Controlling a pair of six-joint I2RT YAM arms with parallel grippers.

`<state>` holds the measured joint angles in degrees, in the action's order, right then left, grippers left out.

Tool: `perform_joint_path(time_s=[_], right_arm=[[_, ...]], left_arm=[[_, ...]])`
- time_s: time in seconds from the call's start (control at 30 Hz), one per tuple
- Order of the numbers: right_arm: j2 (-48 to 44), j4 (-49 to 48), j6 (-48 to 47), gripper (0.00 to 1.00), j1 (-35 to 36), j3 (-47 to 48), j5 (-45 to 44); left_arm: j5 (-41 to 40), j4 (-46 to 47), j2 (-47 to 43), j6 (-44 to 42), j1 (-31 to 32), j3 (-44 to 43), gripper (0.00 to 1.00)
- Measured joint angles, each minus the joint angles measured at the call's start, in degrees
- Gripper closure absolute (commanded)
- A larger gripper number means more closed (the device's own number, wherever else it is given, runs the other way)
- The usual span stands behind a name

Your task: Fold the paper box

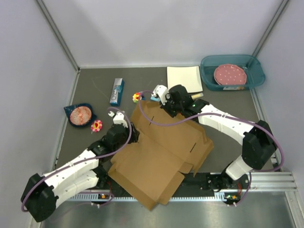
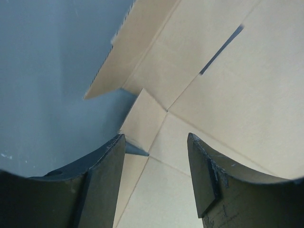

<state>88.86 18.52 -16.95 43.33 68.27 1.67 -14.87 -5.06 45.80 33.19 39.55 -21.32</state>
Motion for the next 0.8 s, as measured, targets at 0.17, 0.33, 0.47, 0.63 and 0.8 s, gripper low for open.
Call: perform_joint_path(time_s=[0.17,0.33,0.47,0.63,0.8], right_arm=[[0.0,0.2,0.0,1.0,0.0,0.02,0.81],[0.0,0.42,0.0,1.0,0.0,0.02,1.46],[0.0,0.42,0.0,1.0,0.0,0.02,1.51],[0.0,0.44,0.02,1.0,0.0,0.02,1.51],[0.0,0.55,0.0,1.0,0.0,0.02,1.49]], left_arm=[[1.11,-1.46,4.94,0.37,0.0,0.04,0.4],[0.15,-2.45,7.48,0.9,0.0,0.04,0.39],[-1.07,-2.1,9.92,0.96,0.0,-0.17,0.39],[-1.03,-1.31,13.81,0.85,0.0,-0.57,0.47],[0.04,-0.09,14.23,0.09,0.0,-0.59,0.61]])
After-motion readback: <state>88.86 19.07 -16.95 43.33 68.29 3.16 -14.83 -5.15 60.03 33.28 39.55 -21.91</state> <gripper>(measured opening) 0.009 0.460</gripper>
